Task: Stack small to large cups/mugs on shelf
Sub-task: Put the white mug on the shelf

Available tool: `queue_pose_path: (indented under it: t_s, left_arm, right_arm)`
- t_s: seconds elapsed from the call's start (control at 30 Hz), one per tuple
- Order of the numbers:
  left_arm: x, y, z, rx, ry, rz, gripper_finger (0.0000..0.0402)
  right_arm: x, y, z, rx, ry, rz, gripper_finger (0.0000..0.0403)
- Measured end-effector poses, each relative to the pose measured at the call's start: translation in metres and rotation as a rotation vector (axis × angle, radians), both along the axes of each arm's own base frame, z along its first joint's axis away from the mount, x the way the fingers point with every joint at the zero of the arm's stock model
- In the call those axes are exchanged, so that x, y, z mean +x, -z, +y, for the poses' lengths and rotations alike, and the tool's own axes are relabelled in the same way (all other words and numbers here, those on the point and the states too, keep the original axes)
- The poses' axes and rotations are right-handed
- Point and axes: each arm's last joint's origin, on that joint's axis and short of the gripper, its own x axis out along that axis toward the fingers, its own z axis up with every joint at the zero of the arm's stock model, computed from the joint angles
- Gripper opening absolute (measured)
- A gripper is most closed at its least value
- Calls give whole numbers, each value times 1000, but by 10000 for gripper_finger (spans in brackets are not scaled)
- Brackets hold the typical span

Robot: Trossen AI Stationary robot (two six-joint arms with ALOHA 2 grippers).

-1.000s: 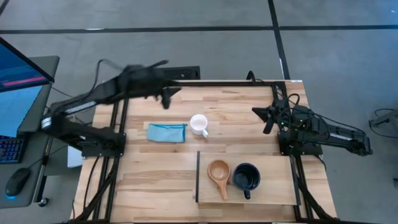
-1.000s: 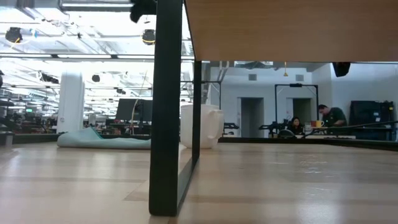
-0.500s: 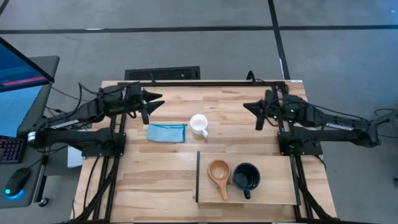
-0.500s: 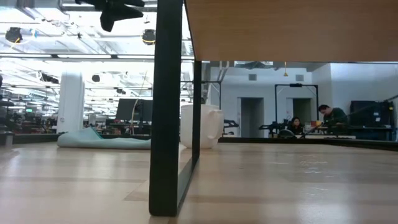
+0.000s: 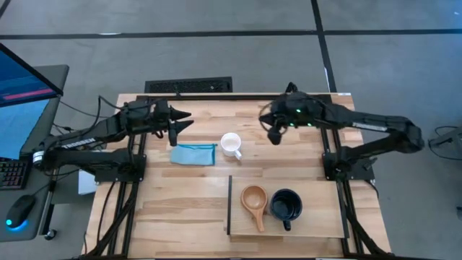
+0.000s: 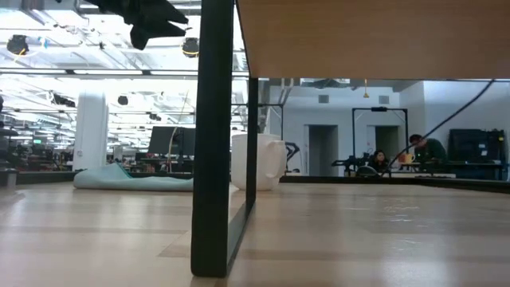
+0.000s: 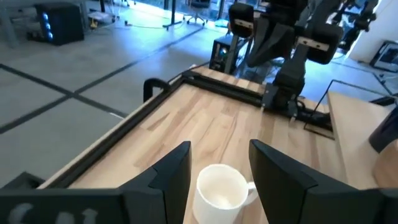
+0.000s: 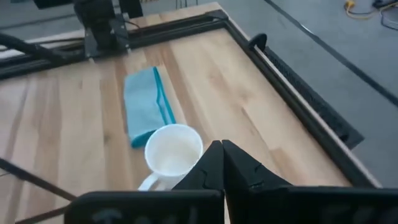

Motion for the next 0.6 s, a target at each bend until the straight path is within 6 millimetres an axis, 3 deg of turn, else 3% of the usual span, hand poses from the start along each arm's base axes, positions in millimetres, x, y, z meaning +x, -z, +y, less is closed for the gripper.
queue_pose_path:
  t_s: [0.33, 0.6]
  left_arm:
    - [7, 7, 2, -25, -6, 48, 153]
    - [7, 7, 2, -27, -6, 51, 153]
  right_arm:
    - [53, -19, -14, -162, -101, 59, 27]
    - [82, -12, -21, -207, -156, 152, 45]
